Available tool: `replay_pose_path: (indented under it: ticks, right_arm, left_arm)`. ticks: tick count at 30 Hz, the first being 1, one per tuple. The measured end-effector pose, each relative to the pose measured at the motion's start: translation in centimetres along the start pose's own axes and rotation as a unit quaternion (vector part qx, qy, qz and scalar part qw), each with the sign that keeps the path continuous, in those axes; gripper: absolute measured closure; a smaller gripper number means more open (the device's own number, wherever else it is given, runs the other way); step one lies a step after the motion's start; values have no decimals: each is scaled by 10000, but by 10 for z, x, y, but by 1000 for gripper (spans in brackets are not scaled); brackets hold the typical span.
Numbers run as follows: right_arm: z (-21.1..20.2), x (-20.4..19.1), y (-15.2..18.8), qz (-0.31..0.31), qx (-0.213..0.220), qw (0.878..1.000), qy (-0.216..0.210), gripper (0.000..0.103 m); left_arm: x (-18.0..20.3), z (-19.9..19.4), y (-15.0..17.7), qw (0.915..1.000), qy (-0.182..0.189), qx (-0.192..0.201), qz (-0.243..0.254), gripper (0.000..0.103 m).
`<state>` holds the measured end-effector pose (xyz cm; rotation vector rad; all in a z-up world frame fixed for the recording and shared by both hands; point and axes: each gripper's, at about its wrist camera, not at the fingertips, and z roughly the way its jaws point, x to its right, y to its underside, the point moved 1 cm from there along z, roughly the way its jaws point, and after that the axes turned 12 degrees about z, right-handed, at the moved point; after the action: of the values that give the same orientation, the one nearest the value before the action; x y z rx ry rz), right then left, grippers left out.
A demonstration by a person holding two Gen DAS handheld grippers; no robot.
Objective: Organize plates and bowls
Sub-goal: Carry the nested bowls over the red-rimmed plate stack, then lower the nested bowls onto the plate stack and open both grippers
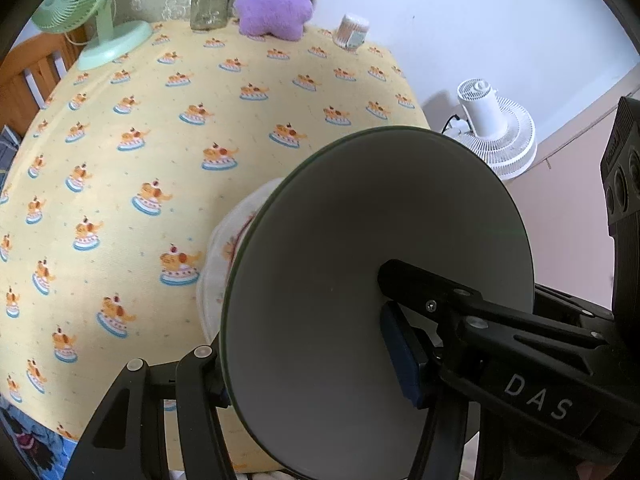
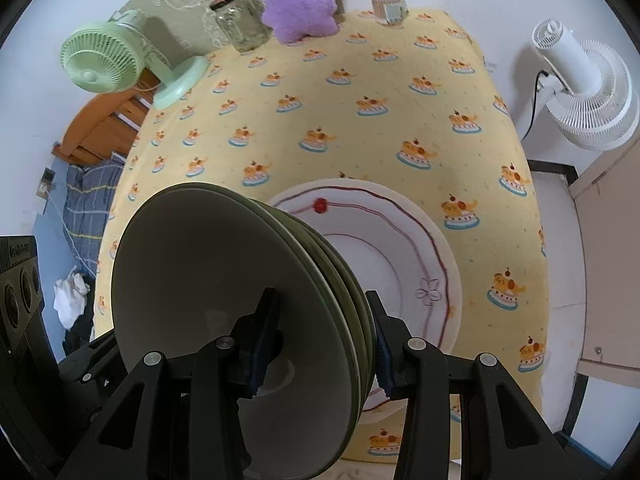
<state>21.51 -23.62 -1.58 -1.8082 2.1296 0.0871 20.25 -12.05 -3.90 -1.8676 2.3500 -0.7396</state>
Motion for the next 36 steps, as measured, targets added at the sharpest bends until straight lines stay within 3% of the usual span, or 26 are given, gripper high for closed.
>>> replay_pose_path:
  ticks: [14,34,36]
  right_arm:
    - [26,24,-19,156,-361,9991,186,57]
    - [25,34,-20,235,-311,9989,268,55]
    - [26,30,-19,112,-329,9991,224,45]
  left_arm:
    - [6,39,-14,9993,134,-317,-116,43]
    - [15,45,-16,9993,168,-327,-3,39]
    - [17,45,-15,9994,111,-326,28,38]
